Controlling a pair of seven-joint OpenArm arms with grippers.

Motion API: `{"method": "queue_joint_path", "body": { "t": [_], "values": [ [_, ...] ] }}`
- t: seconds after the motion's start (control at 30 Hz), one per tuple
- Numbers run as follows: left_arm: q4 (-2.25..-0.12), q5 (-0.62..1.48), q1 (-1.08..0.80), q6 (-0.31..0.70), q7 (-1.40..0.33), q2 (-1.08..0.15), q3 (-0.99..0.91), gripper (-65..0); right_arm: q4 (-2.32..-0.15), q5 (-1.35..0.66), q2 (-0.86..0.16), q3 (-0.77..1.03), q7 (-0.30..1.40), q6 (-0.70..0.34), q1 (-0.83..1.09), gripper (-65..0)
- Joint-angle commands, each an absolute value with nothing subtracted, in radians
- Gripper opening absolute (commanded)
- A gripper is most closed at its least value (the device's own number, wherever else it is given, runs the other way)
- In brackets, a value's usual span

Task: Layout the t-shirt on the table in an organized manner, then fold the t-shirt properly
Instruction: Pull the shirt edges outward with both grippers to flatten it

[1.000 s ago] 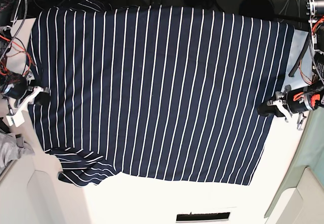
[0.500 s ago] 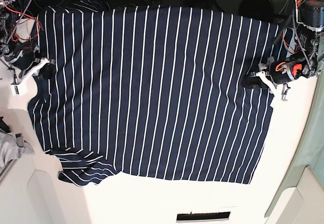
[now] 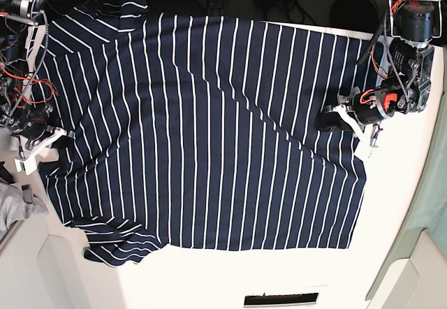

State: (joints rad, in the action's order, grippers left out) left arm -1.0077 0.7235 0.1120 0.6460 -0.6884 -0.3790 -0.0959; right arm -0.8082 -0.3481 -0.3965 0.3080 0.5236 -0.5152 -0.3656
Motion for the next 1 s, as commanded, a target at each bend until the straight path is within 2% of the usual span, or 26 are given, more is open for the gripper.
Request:
{"method": "queue_joint_path", "body": {
  "t": [0.0,0.23,0.37,0.6,0.97],
  "values": [
    [-1.018,0.712,0.134,0.635,-0.684,-0.388,-0.098,-65.0,-0.812,-0.362,-0.412,0.312,0.500,-0.519,-0.412,-65.0],
    [-1.019,0.715,0.185,0.665,-0.709,-0.387,-0.099,-65.0,-0.796,-0.411,-0.415,0.313,0.507,-0.523,-0.440,-65.0],
    [-1.068,0.827,0.187,0.698,-0.807,-0.418,-0.099,-54.7,-0.849,-0.415,-0.421,0.354,0.602,-0.524,-0.437,-65.0],
    [-1.243,0.902,0.112,0.698,-0.858,-0.507,-0.099,-54.6,-1.041,-0.595,-0.437,0.474,0.805,-0.539,-0.341,-65.0],
    [-1.271,0.902,-0.035,0.698,-0.887,-0.534,-0.099,-54.6,-1.197,-0.681,-0.443,0.476,0.820,-0.548,-0.052,-65.0]
  ]
}}
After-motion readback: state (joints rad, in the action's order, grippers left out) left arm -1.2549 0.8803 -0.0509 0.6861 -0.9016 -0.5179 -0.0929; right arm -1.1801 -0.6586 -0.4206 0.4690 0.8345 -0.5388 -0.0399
